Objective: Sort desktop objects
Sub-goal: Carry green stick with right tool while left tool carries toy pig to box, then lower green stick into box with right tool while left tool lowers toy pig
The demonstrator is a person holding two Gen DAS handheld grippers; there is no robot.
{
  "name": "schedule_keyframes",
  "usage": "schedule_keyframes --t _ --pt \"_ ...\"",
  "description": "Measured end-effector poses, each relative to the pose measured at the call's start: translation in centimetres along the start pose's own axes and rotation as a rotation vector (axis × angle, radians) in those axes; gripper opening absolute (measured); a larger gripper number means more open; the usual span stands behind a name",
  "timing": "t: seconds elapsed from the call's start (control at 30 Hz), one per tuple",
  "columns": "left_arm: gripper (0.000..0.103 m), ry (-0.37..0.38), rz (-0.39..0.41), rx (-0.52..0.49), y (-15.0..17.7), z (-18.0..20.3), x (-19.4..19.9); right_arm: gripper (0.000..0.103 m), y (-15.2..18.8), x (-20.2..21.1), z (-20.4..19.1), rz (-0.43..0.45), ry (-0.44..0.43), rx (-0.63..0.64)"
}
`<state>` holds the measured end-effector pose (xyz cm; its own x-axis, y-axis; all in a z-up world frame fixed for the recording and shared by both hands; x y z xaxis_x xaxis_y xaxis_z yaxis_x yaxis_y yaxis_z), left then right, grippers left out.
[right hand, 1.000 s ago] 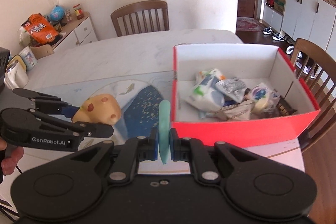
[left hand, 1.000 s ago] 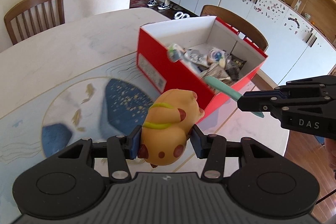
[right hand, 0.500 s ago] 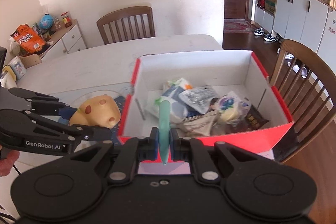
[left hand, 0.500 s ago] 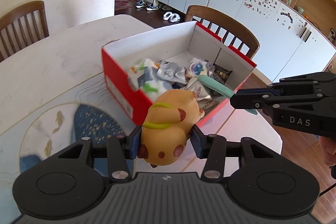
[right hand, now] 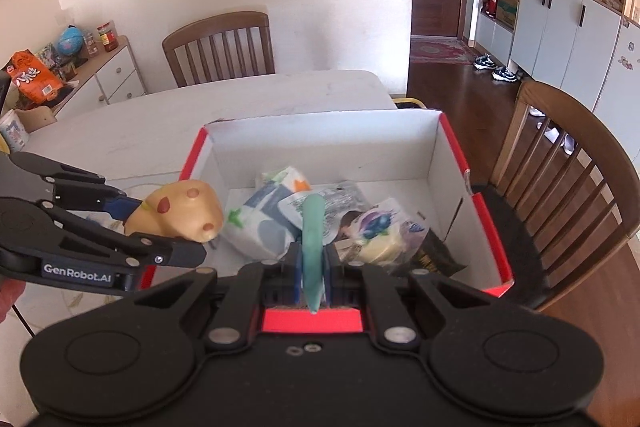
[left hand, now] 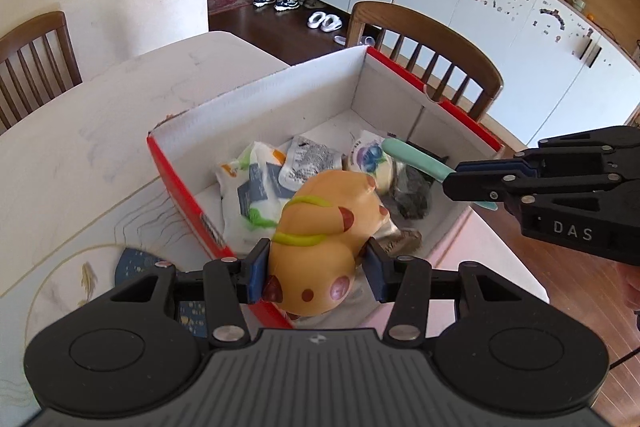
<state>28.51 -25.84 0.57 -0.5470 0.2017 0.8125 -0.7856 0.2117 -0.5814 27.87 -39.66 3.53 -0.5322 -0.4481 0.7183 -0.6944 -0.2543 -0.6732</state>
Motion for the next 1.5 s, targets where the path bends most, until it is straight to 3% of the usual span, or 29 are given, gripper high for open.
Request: schedule_keyframes --t 0.8,1.5 --pt "0.047 -0.034 -0.102 -0.132 -5.4 2.3 -7.5 0.009 -3.6 -5.7 4.0 -0.043 0.045 0.017" --pt "0.047 -0.068 -0.169 -0.195 -6.0 2.8 -12.0 0.009 -3.6 -11.6 5.5 -0.137 0.064 0.013"
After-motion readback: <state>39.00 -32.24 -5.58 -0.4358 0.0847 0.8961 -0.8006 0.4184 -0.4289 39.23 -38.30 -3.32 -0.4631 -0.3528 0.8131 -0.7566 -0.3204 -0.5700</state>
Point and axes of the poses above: each gripper's, at about its wrist camera, not at the fingertips, and x roughly against the way its jaws point, z to its right, y to its underside, the point moved 1 cm from there along -x, roughly the way its jaws point, and after that the axes turned 7 degrees about -y, right-handed, at the moved point
